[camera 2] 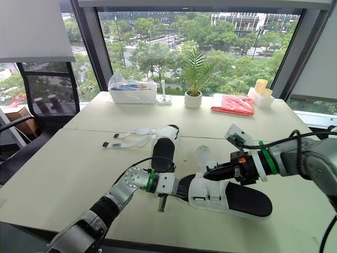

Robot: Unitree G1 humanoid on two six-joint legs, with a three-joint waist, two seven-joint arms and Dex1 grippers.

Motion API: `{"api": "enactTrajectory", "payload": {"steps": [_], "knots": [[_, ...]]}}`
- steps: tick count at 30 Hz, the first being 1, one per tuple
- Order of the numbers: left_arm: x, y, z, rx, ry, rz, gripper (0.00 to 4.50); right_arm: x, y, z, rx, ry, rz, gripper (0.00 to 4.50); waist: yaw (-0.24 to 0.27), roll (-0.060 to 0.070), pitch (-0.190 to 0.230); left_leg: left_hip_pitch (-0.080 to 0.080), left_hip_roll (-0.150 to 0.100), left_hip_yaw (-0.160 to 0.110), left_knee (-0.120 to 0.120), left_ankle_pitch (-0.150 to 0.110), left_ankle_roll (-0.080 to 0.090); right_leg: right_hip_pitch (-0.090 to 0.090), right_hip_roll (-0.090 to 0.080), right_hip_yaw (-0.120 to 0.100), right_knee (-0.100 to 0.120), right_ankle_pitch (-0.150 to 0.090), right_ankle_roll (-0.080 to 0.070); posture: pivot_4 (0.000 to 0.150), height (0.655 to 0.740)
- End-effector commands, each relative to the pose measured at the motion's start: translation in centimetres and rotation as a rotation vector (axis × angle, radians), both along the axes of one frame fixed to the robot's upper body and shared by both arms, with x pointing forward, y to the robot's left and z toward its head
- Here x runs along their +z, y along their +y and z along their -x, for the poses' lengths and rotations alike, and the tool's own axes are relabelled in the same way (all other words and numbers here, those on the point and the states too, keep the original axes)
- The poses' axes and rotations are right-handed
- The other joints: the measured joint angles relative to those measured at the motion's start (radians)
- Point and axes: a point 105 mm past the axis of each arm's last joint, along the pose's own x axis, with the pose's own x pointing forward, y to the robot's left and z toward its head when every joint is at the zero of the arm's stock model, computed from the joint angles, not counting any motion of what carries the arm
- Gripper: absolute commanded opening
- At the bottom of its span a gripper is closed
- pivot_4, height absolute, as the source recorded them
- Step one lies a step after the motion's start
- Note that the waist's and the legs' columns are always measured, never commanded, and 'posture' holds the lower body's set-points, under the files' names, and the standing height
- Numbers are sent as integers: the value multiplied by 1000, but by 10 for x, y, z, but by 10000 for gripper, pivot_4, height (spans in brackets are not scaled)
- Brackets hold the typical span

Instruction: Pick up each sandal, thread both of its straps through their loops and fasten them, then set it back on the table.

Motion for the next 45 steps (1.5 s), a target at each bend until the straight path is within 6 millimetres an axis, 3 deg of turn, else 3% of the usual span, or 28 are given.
{"api": "enactTrajectory", "payload": {"steps": [1,7,15,18,25,26,32,36,41,45], "knots": [[-69,19,24,-44,133,-275,0,2,-8,-25,-46,-75,18,367,-3,1,-1,0,0,0,0,0,0,0,0,0,0,0,0,1500,7374],[-70,20,25,-46,131,-276,0,-28,-28,-56,-154,-44,66,367,-1,3,-3,0,0,0,0,0,0,0,1,0,0,0,1,1500,7374],[-71,20,27,-33,137,-265,0,-57,-39,-52,-150,3,153,367,-2,3,-8,0,-1,0,0,0,0,0,1,0,0,1,1,1500,7374],[-72,21,28,-32,141,-264,0,-63,-41,-53,-161,0,169,9066,-2,3,-10,0,-1,0,0,0,0,0,0,0,0,1,1,1500,7374],[-71,20,28,-25,147,-255,0,-82,-47,-63,-227,-41,257,42452,-3,5,-16,0,-1,0,-1,0,0,0,1,0,0,1,1,1500,7374],[-70,20,27,-23,147,-253,0,-87,-52,-67,-256,-62,292,44374,-4,4,-17,0,-1,0,-1,0,0,0,1,0,0,1,1,1500,7374],[-69,19,25,-19,147,-251,0,-102,-65,-83,-353,-132,363,44374,-6,0,-27,1,-1,0,-1,0,0,0,1,0,0,1,1,1500,7374],[-70,19,26,-19,151,-252,0,-99,-79,-97,-442,-204,392,44374,-4,-1,-28,3,-1,0,-1,0,0,2,1,0,-1,0,1,1500,7374],[-70,18,26,-16,151,-249,0,-84,-92,-106,-498,-273,422,44374,-3,3,-29,3,-1,0,-2,0,0,1,1,1,-1,0,1,1500,7374],[-70,18,26,-10,153,-244,0,-52,-85,-109,-546,-325,316,44374,-4,4,-29,3,-1,0,-2,0,0,1,1,1,0,0,1,1500,7374]]}}
